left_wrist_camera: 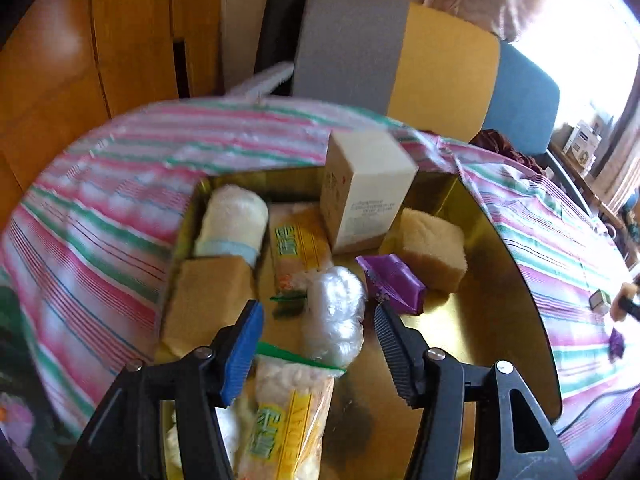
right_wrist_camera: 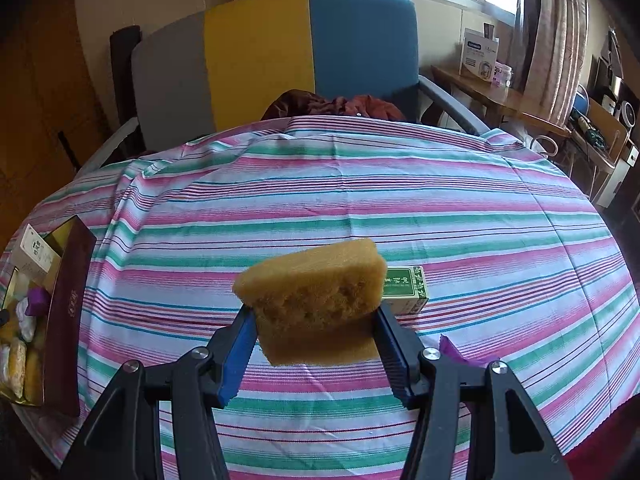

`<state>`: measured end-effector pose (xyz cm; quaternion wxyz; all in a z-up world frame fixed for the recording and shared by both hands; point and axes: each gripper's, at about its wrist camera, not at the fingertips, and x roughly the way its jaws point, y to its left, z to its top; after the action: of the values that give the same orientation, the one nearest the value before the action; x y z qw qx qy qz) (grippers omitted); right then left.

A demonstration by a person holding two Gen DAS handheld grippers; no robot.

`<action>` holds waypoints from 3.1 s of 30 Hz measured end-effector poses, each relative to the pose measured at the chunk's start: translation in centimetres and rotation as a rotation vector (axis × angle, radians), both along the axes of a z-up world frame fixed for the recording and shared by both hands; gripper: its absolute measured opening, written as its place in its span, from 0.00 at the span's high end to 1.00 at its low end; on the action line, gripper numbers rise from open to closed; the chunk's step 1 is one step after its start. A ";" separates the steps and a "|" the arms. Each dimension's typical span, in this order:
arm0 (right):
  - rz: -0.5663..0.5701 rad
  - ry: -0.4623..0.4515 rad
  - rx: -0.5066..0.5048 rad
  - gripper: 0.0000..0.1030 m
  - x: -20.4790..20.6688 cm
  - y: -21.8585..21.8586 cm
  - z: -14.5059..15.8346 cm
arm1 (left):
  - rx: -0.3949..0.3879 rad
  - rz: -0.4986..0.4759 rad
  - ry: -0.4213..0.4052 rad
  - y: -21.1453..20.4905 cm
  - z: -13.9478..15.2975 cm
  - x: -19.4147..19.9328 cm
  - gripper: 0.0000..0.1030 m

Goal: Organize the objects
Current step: 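Carry the plastic bundle into the tray and release it with the left tool, then carry the yellow sponge into the tray and release it with the right tool, then move both tools back toward the green box and purple packet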

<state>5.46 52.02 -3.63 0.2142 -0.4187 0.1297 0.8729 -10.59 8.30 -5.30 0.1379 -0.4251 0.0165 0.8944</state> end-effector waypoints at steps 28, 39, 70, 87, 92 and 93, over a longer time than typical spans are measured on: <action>0.677 0.100 -0.102 0.44 -7.5 -25.7 5.1 | -0.020 -0.006 0.076 -3.3 1.5 5.0 0.36; 0.755 0.033 -0.152 0.44 -9.4 -29.7 2.5 | -0.009 0.013 0.063 -4.6 0.9 5.0 0.35; 0.860 -0.125 -0.279 0.22 -11.1 -34.7 -3.1 | 0.037 0.170 0.078 -10.5 1.9 4.5 0.18; 0.682 -0.003 -0.240 0.22 -7.9 -27.7 1.4 | 0.015 0.094 0.134 -7.7 3.8 6.0 0.18; 0.602 0.004 -0.218 0.22 -6.9 -24.4 2.1 | 0.004 0.050 0.149 -6.2 4.3 6.5 0.18; 0.585 0.005 -0.214 0.22 -6.7 -23.6 2.3 | 0.002 0.044 0.152 -5.9 4.4 6.6 0.18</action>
<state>-1.22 28.37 -1.37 -0.0916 -0.4562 0.0955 0.8800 -4.04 2.39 -0.88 0.1170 -0.3562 0.0169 0.9269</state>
